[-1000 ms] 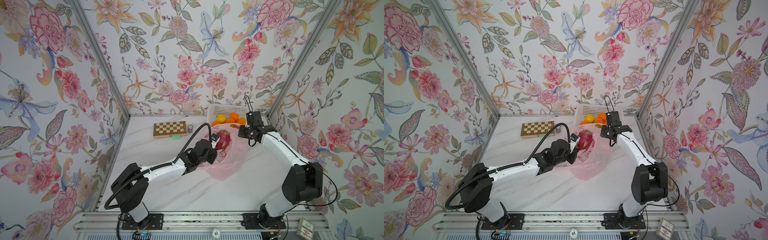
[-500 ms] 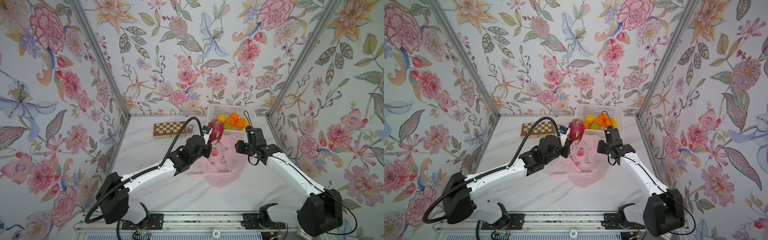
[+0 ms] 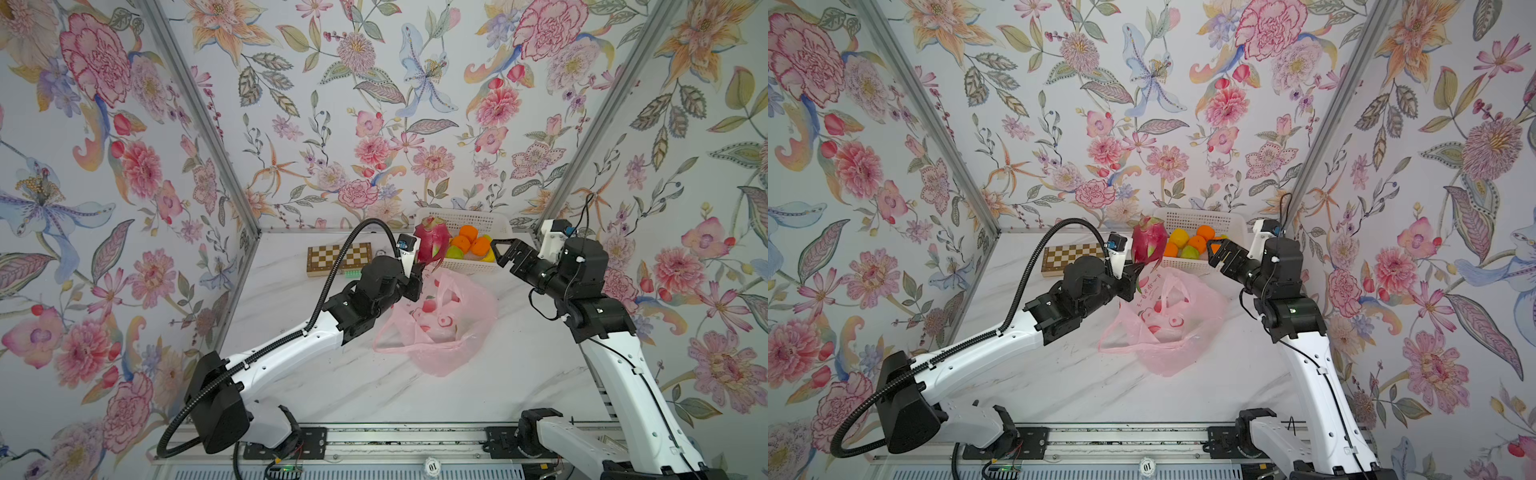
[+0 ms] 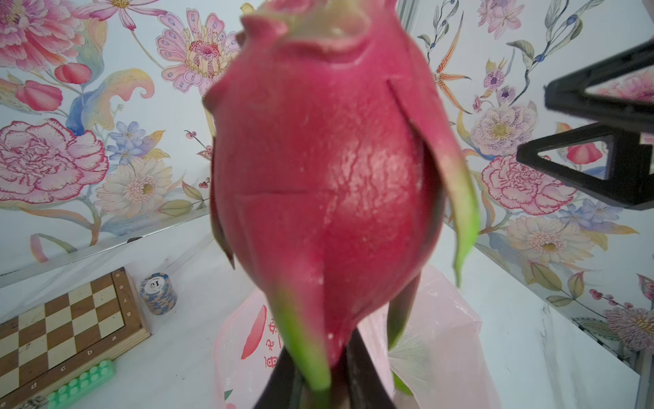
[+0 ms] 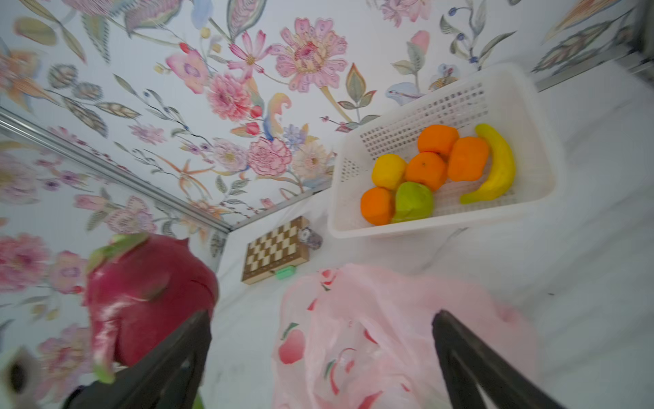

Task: Untie the knot of the plastic bag and take out the fruit
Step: Place the fruit in the basket.

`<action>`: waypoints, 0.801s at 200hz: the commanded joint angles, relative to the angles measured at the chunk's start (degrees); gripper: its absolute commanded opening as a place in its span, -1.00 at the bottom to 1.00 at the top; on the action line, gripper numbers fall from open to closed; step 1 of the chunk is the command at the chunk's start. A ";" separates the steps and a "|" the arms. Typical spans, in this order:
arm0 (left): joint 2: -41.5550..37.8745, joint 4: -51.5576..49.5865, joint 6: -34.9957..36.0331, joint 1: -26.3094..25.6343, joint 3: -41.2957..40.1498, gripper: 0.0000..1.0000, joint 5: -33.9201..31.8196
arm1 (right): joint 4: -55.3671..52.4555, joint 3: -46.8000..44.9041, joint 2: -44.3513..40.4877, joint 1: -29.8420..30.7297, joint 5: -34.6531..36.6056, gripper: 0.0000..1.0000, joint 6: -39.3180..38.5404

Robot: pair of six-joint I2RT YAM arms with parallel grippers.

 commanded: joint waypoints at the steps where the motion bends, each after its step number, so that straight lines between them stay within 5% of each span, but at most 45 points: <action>1: -0.71 1.02 -1.13 1.33 3.32 -1.00 4.55 | 9.41 0.34 1.61 -0.26 -15.22 0.98 14.17; 28: -0.44 4.06 -4.03 2.23 3.44 -1.00 7.65 | 21.86 -1.04 3.00 1.83 -20.69 0.98 22.78; 90: 0.84 9.12 -7.78 3.35 4.91 -1.00 14.99 | 24.94 1.11 8.77 10.92 -15.11 0.98 16.29; 160: 3.31 6.22 -8.74 3.31 7.93 -1.00 18.88 | 36.16 4.79 17.11 14.12 -19.56 0.98 16.45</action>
